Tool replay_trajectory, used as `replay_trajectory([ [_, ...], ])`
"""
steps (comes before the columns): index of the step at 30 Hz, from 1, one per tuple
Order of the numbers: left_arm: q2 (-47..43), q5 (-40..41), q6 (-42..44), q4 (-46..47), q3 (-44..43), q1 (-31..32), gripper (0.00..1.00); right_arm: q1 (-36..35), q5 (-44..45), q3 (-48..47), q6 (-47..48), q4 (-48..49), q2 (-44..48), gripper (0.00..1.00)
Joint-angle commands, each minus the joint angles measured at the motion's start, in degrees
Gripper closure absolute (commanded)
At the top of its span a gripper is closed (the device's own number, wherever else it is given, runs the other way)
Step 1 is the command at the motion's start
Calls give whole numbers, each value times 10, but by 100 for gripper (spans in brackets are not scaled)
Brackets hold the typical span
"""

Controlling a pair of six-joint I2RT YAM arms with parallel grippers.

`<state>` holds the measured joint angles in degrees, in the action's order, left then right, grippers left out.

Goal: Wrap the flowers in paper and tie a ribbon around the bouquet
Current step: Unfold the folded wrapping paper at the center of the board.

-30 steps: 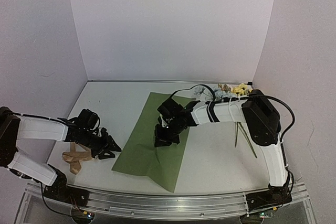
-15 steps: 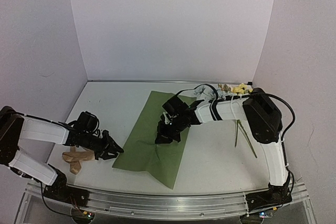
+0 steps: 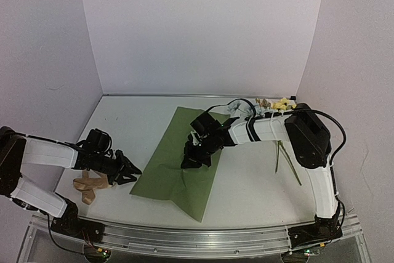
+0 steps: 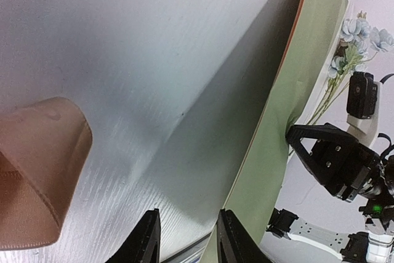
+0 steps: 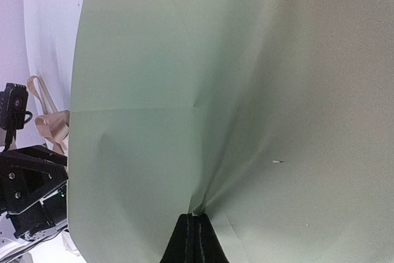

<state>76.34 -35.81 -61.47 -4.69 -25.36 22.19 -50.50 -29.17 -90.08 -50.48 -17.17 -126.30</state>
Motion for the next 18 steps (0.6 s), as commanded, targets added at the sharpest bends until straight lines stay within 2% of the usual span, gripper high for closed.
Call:
replay_trajectory([
  [1,-4,-2,6,-2,-12,-6,68,4,-10,-1,-1,11,29,100],
  [13,25,-27,12,22,-19,-7,80,6,-17,-4,-2,13,27,100],
  [18,22,-38,19,27,-35,-7,75,7,-20,-9,-2,13,23,100],
])
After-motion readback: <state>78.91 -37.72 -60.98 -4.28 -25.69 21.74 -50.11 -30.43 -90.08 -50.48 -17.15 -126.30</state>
